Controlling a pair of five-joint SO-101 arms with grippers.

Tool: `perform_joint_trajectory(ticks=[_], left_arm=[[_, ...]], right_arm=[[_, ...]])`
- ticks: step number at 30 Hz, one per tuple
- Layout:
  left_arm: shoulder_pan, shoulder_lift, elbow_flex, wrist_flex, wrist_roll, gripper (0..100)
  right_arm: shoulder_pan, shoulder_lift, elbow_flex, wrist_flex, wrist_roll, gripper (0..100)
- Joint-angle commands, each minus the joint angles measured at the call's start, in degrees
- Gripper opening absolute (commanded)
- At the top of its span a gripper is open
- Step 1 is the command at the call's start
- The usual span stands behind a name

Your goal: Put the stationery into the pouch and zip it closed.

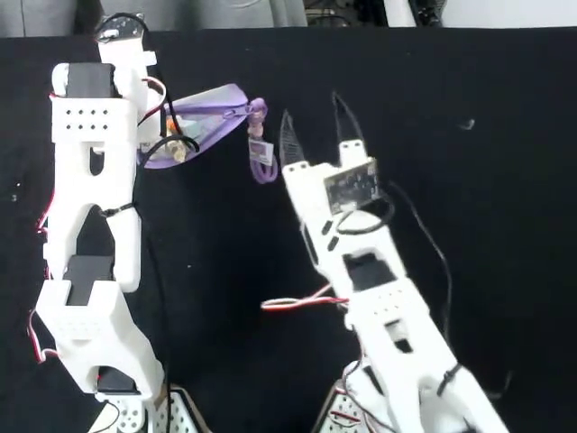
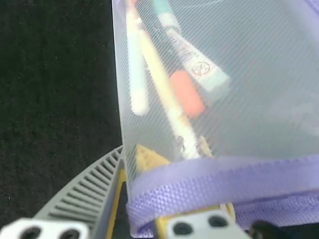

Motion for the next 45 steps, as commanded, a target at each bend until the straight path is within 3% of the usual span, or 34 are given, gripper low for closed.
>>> perform_joint_trajectory(ticks=[1,11,21,25,30,35,41,45], left_arm=[[0.22,-0.18,-0.84,0.26,0.70,3],[0.13,-0.26,-0.40,0.26,0.70,3],[0.40,-0.26,-0.31,0.26,0.70,3],[0.48,-0.09,-0.31,0.26,0.70,3],[0.22,0.00,-0.22,0.35,0.70,3],[0.22,0.00,-0.22,0.35,0.70,3],[0.13,0.00,-0.57,0.35,0.79,3],[0.22,-0.62,-1.19,0.35,0.97,4]], right_arm=[[0.97,-4.44,0.92,8.09,-2.73,21.6],[-6.51,11.91,-3.74,0.44,-2.55,21.5],[-4.31,32.31,-20.70,-0.53,-2.11,21.4],[-4.57,33.36,-23.60,-0.53,-2.02,17.9],[-4.40,33.71,-25.71,-0.09,-0.44,1.1],[-4.57,33.71,-24.22,0.00,6.42,1.1],[-4.13,31.60,-21.14,0.44,6.86,1.1],[-3.25,25.45,-20.70,8.70,9.05,1.1]])
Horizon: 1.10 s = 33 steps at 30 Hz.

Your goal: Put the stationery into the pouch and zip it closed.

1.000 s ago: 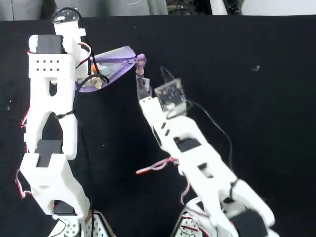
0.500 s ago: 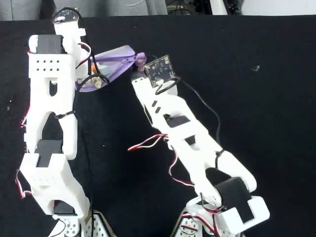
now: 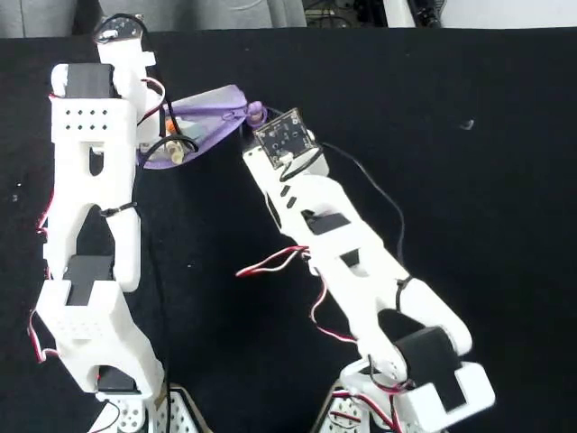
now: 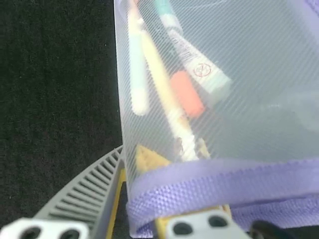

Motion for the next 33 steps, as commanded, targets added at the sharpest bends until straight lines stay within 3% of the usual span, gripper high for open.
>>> perform_joint_trajectory(ticks=[1,7,10,18,24,28,33], left_arm=[[0.48,-0.62,-1.98,0.35,1.05,6],[0.22,-0.70,-6.29,0.35,5.19,27],[0.13,-1.93,-8.84,0.44,4.92,33],[-0.04,-18.64,-9.98,0.26,4.57,34],[-9.54,-31.38,-9.27,-1.93,4.92,34],[-12.44,-32.09,-5.67,-1.85,4.92,34],[-12.35,-32.26,7.43,-6.51,5.01,34]], right_arm=[[1.58,-9.19,-0.40,8.97,2.64,1.1],[1.32,-22.11,-0.92,22.15,2.37,1.1],[1.32,-27.30,-3.82,30.68,1.93,1.1],[1.32,-30.02,-23.60,55.65,2.11,1.1],[1.32,-29.93,-41.27,70.59,2.11,1.1],[2.29,-27.91,-46.29,80.44,0.88,1.1],[10.29,-14.46,-48.84,82.81,-0.79,1.1]])
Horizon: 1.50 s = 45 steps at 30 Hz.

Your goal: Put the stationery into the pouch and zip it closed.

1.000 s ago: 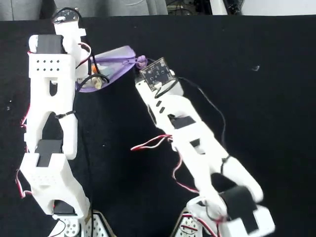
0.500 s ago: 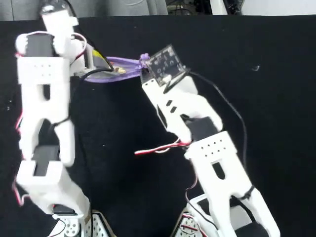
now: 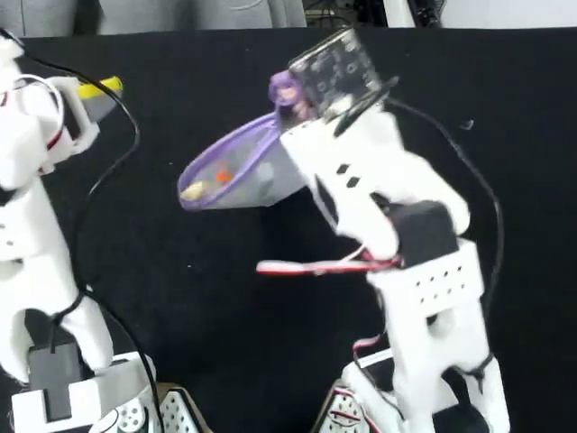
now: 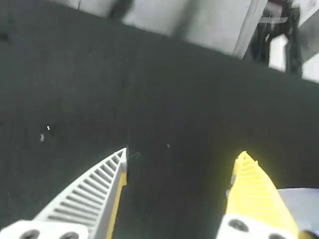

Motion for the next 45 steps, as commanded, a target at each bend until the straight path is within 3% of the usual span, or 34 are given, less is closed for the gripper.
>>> perform_joint_trajectory(ticks=[1,8,12,16,22,28,33,45], left_arm=[[-0.48,-1.93,12.09,-6.33,0.88,34],[-0.48,-2.02,28.18,-15.12,0.88,34],[2.07,-2.02,35.56,-21.45,0.88,34],[6.73,-2.11,38.29,-22.95,0.88,34],[10.42,-2.11,39.43,-22.86,0.88,34],[10.24,-2.02,39.87,-23.03,0.88,34],[10.42,-2.02,39.96,-23.03,0.88,34],[10.42,-1.49,39.96,-23.03,0.88,34]], right_arm=[[7.82,12.88,-7.87,1.58,-1.05,1.1],[17.58,25.63,-40.04,19.43,-1.14,1.1],[23.38,33.36,-47.52,30.95,-0.44,1.1],[26.64,37.14,-48.31,38.33,9.67,1.1],[26.90,42.51,-48.48,26.73,12.48,1.1],[22.33,43.03,-62.55,36.40,9.41,1.1],[20.40,45.67,-74.77,36.66,7.65,1.1],[29.71,60.35,-76.53,30.51,8.26,1.1]])
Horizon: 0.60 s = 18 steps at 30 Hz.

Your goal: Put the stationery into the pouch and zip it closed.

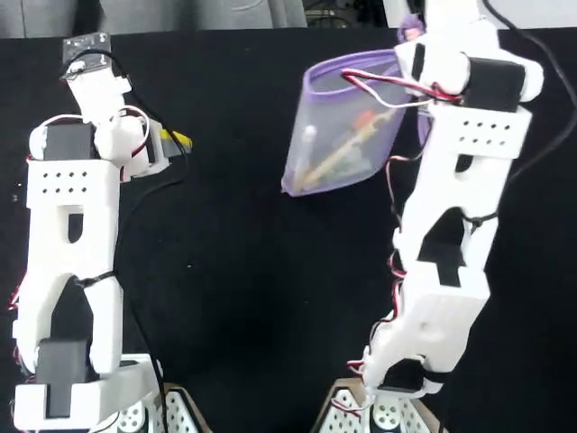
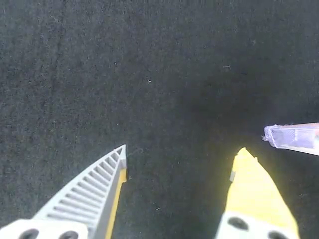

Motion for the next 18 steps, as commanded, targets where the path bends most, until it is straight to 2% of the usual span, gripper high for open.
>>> perform_joint_trajectory(ticks=[1,7,12,18], left_arm=[[0.75,-1.67,-0.48,-1.05,0.44,34],[2.24,-1.67,-0.40,-1.05,0.35,34],[4.44,-1.67,0.92,-1.58,0.18,34],[4.18,-1.67,3.38,-4.57,0.18,34]], right_arm=[[5.19,2.51,-1.36,-1.32,1.67,1.1],[11.96,6.90,-1.36,-4.92,9.58,1.1],[16.53,10.95,-1.36,-8.26,11.96,1.1],[17.32,14.02,-1.45,-11.08,12.04,1.1]])
